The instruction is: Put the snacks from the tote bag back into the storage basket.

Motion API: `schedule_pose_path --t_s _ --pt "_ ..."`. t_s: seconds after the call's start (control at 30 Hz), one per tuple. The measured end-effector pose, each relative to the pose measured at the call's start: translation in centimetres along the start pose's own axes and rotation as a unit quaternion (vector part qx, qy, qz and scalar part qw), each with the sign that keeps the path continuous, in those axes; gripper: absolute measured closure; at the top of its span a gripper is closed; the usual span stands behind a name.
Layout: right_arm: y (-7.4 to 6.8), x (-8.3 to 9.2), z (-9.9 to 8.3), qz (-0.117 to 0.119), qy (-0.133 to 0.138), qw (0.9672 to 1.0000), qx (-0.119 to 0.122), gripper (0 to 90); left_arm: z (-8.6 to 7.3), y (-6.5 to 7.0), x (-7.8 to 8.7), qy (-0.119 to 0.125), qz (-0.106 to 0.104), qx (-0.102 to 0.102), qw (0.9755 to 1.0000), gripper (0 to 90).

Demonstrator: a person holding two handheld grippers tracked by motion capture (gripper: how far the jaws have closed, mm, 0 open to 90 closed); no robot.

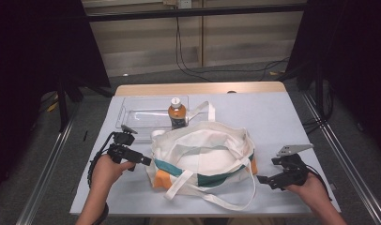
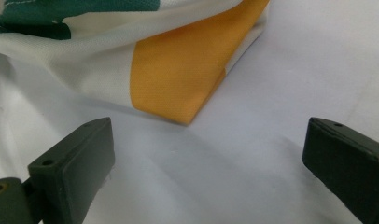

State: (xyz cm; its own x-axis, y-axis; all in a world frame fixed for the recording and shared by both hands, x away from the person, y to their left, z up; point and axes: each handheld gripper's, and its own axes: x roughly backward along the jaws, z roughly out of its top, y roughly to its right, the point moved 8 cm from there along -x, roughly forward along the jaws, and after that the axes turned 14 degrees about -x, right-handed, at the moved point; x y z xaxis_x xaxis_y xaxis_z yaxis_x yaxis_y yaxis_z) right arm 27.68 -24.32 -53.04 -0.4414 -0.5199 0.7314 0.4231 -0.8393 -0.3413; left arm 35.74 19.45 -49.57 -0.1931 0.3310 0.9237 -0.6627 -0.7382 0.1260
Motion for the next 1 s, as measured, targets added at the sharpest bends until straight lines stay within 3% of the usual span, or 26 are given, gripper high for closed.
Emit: schedule_pose_path --t_s 0.4,0.43,0.67,0.7,0.9,1.0 --pt "0.2 0.0 -0.1 -0.005 -0.001 1.0 -0.002 2.2 -1.1 -0.3 -0.5 0.015 -0.007 0.004 0.9998 9.1" --pt "0.2 0.0 -0.1 -0.006 -0.001 1.0 -0.003 2.2 -1.2 -0.3 -0.6 0.02 -0.006 0.013 0.9997 9.1" --pt "0.1 0.0 -0.1 -0.003 -0.002 1.0 -0.006 2.2 -1.8 -0.3 -1.0 0.035 -0.01 0.018 0.9992 9.1" --pt "0.2 0.1 -0.1 -0.005 -0.001 1.0 -0.006 2.2 -1.9 -0.3 -1.0 0.033 -0.01 0.011 0.9993 9.1" --pt "0.0 0.4 0.1 -0.005 0.007 0.9999 -0.015 2.1 -2.1 -0.2 -0.8 0.065 0.004 0.015 0.9978 9.1" --pt "-0.1 0.7 0.4 -0.006 0.015 0.9998 -0.012 1.9 -2.4 -0.2 -0.8 0.06 0.005 0.012 0.9981 9.0"
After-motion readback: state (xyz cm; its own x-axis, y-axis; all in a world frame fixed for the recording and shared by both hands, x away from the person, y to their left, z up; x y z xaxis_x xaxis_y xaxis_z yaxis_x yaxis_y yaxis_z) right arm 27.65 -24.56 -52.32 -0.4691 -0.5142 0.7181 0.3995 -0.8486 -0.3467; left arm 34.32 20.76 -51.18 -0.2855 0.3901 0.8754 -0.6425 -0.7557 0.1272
